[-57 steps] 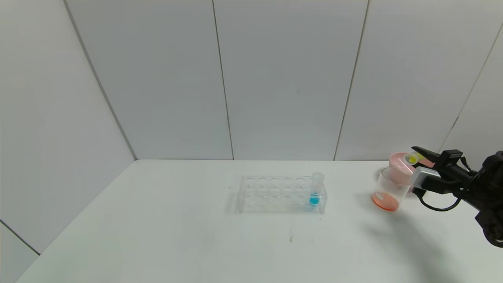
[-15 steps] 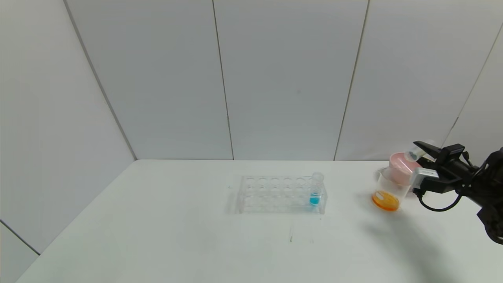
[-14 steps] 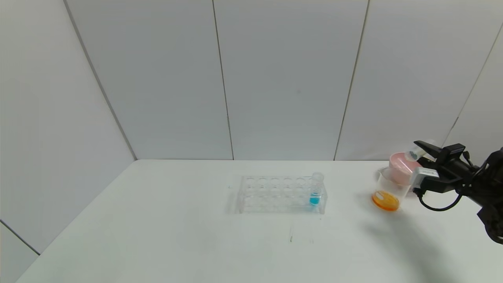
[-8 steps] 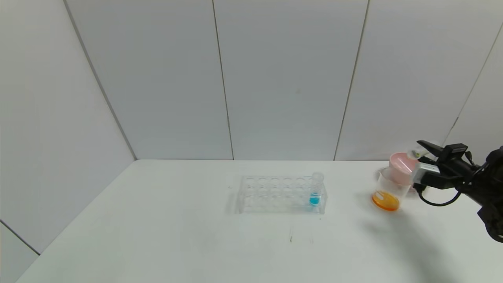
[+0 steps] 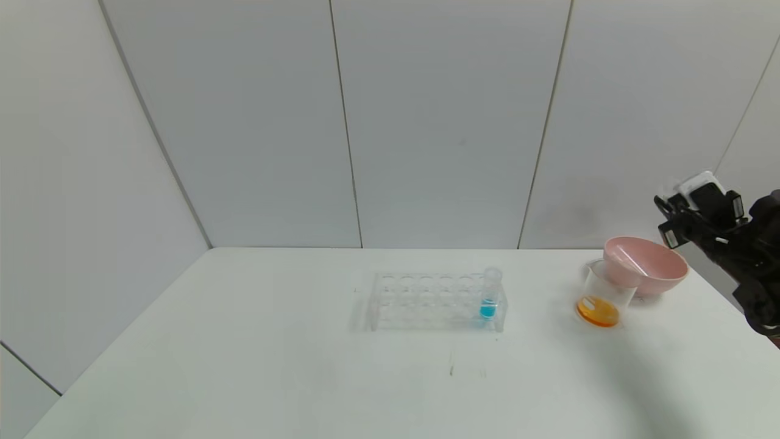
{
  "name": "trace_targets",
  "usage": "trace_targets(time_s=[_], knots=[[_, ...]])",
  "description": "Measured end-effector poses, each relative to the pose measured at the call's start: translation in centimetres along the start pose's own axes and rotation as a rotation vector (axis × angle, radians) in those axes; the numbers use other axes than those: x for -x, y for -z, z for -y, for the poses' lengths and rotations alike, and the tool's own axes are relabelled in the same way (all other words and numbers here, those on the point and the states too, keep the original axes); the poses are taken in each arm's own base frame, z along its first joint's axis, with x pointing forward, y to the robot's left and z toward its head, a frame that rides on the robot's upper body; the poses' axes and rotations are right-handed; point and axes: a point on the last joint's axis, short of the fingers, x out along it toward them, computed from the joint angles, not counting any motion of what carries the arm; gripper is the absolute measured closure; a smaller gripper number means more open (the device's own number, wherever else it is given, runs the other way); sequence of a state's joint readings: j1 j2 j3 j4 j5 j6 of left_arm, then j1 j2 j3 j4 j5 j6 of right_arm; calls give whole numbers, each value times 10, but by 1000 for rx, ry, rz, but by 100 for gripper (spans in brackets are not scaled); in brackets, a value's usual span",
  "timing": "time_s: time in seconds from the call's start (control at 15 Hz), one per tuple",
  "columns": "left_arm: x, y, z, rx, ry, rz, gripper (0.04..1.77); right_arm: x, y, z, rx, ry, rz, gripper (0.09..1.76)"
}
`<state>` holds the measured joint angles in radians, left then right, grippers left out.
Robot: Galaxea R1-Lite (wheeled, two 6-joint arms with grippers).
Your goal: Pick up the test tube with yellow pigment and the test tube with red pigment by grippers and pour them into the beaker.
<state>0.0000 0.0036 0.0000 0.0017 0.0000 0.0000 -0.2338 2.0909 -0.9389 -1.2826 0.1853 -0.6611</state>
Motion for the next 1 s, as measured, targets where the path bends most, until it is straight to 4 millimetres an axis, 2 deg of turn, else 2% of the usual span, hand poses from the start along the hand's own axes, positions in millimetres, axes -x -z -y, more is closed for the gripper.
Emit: trace_targets(time_s=[0.13,0.2,0.4,0.67,0.87,1.0], knots=[[0,0,0,0,0,0,5,-3,3,0,-122,31,-25,134],[0,0,0,0,0,0,5,-4,8,-1,-141,31,-40,128],[0,0,0,0,0,0,5,-4,20,-7,-159,22,-73,92],[0,0,0,0,0,0,5,-5,28,-11,-165,12,-89,60],[0,0,0,0,0,0,5,-4,22,-5,-175,26,-79,46],[0,0,0,0,0,0,5,4,6,11,-245,49,-76,39]])
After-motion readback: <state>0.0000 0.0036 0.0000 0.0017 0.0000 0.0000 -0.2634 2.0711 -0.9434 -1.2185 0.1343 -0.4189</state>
